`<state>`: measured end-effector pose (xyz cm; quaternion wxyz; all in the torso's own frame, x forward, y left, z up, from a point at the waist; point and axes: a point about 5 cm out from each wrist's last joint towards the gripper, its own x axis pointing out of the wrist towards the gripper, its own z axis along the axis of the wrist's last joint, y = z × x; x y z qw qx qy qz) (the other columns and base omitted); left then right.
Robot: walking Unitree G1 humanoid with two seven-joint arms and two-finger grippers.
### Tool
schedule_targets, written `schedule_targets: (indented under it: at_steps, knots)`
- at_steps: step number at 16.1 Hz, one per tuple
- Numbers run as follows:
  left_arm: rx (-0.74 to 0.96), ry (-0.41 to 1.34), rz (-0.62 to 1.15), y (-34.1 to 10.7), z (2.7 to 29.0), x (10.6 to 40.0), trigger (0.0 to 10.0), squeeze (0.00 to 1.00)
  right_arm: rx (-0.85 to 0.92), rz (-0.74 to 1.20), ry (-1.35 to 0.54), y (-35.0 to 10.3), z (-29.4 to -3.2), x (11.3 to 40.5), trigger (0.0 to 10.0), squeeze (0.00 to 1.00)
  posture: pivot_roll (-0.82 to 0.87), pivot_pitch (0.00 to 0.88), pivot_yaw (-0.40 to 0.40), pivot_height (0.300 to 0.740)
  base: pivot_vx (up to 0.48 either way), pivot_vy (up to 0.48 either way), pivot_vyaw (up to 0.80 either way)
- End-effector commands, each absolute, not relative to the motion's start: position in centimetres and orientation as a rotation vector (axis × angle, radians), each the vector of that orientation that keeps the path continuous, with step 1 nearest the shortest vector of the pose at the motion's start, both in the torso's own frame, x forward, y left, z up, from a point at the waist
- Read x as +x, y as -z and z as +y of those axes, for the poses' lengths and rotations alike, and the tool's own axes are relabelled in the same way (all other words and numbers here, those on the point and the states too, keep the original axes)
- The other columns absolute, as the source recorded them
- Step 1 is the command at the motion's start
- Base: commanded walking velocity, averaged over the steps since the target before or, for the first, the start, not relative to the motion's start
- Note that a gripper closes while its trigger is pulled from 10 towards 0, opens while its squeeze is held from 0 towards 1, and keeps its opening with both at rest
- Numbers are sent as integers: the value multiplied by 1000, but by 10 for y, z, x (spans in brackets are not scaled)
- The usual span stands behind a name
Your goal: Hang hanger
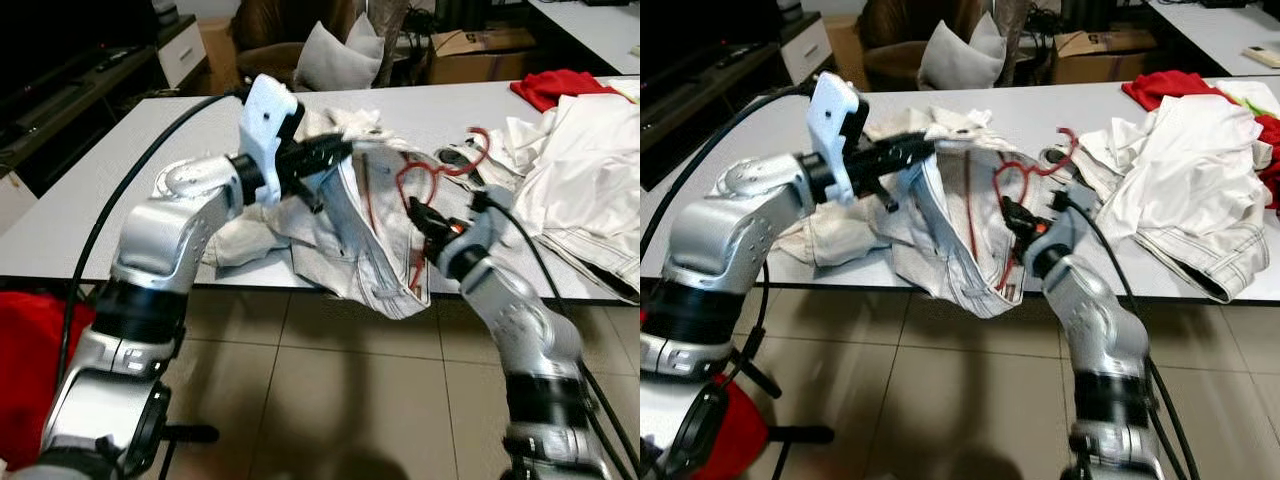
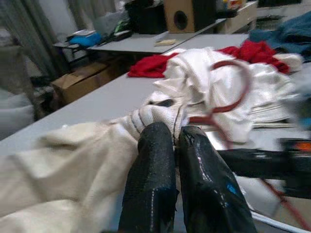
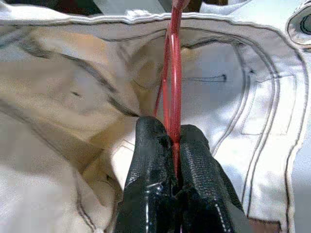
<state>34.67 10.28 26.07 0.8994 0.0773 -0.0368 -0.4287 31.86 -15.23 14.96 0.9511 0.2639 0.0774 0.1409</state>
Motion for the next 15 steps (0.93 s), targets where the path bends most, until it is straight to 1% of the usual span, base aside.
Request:
schedule_targets:
  at_steps: [1, 4, 5, 7, 9, 10, 12, 13, 14, 15]
  knots:
    - [186, 833, -114, -270, 112, 351, 0, 0, 553, 170, -269, -149, -153, 313, 10000, 0, 18, 0, 163, 740, 0, 0, 0]
    - [187, 888, -94, -268, 109, 347, 0, 0, 583, 192, -203, -140, -157, 315, 10000, 0, 15, 0, 170, 740, 0, 0, 0]
    - [202, 1005, -41, -261, 102, 336, 0, 0, 668, 188, -167, -134, -160, 328, 10000, 0, 23, 0, 168, 740, 0, 0, 0]
    - [219, 1088, 9, -254, 98, 328, 0, 0, 720, 184, -140, -132, -161, 338, 10000, 0, 31, 0, 164, 740, 0, 0, 0]
    - [178, 1127, 45, -250, 92, 322, 0, 0, 806, 171, -76, -133, -160, 353, 10000, 0, 50, 0, 152, 740, 0, 0, 0]
    - [121, 1136, 32, -253, 85, 319, 0, 0, 852, 165, -64, -135, -154, 358, 10000, 0, 58, 0, 148, 740, 0, 0, 0]
    - [63, 1139, 14, -256, 78, 318, 0, 0, 893, 170, -93, -136, -142, 362, 10000, 0, 58, 0, 148, 740, 0, 0, 0]
    - [28, 1139, 3, -257, 72, 317, 0, 0, 917, 185, -141, -135, -128, 365, 10000, 0, 59, 0, 150, 740, 0, 0, 0]
    - [14, 1112, -9, -257, 70, 320, 0, 0, 943, 196, -160, -134, -123, 365, 10000, 0, 59, 0, 150, 740, 0, 0, 0]
    - [-62, 1007, -84, -268, 65, 333, 0, 0, 962, 252, -176, -126, -113, 363, 10000, 0, 52, 0, 155, 740, 0, 0, 0]
